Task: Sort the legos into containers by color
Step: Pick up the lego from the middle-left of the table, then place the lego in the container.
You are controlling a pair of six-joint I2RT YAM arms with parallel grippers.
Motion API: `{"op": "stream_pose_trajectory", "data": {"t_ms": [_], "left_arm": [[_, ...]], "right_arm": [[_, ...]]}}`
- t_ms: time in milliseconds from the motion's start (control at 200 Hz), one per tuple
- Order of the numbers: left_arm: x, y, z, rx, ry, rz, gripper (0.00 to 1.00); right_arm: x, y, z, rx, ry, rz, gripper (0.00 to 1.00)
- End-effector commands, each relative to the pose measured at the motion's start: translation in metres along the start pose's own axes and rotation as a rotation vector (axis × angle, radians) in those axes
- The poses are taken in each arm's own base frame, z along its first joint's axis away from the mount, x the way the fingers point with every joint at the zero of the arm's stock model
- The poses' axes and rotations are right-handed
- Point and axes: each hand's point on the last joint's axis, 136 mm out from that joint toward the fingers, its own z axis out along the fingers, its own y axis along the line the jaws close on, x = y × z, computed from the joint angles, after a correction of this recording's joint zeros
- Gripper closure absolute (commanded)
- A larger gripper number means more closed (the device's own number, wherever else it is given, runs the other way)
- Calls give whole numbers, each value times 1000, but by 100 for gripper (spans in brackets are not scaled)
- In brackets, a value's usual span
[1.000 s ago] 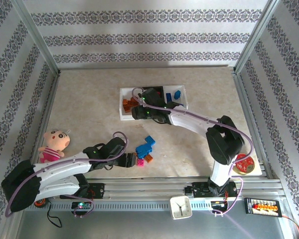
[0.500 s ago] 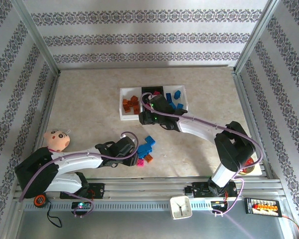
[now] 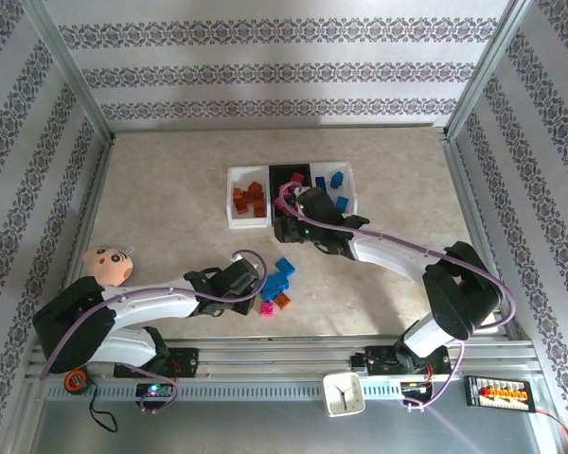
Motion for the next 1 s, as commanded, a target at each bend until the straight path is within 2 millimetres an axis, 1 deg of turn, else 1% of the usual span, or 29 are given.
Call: {"op": "stream_pose_trajectory", "data": {"t_ms": [0,70,170,260,335,370,425,475,545,610,715,780,805,815,819,859,919,994], "left_arm": [[-37,-21,-21,84,-154,-13,76],[-51,-11,-36,44,-205,-24,78],[-80,8,-57,2,-282,-72,79],[-118,25,-74,-11,-356,-138,79],[-150,41,-79,-17,-400,-199,80],[-165,48,-79,-23,-413,-219,80],[-188,58,-76,-44,-424,-242,80],[-206,66,-67,-68,-415,-253,81],[-227,77,-50,-97,-388,-269,82],[-242,87,-32,-110,-352,-296,83],[-259,101,-2,-127,-300,-340,83],[-264,108,13,-144,-265,-354,83],[-270,109,15,-148,-263,-358,83],[-268,110,18,-152,-252,-361,84],[-272,110,18,-151,-256,-362,84],[-274,111,24,-153,-238,-365,83],[-279,113,30,-162,-219,-367,78],[-286,112,32,-160,-208,-362,68]], "right_arm": [[-7,-4,-12,1,-50,22,33],[-5,-5,-16,-2,-54,27,33],[2,-7,-22,-7,-56,34,33],[11,-7,-28,-11,-52,31,33],[21,-6,-32,-10,-47,23,33],[27,-7,-34,-6,-41,17,34],[36,-5,-36,-3,-30,4,34],[46,-6,-39,4,-19,-9,33],[59,-6,-43,12,-6,-30,34],[72,-4,-47,2,5,-46,33],[92,3,-54,-41,29,-78,33],[104,11,-58,-83,49,-105,33],[109,14,-58,-98,59,-116,34],[112,14,-59,-101,63,-120,34],[113,15,-59,-104,66,-122,33],[122,19,-59,-127,86,-140,33],[137,27,-60,-156,115,-174,33],[152,34,-58,-167,147,-225,33]]}}
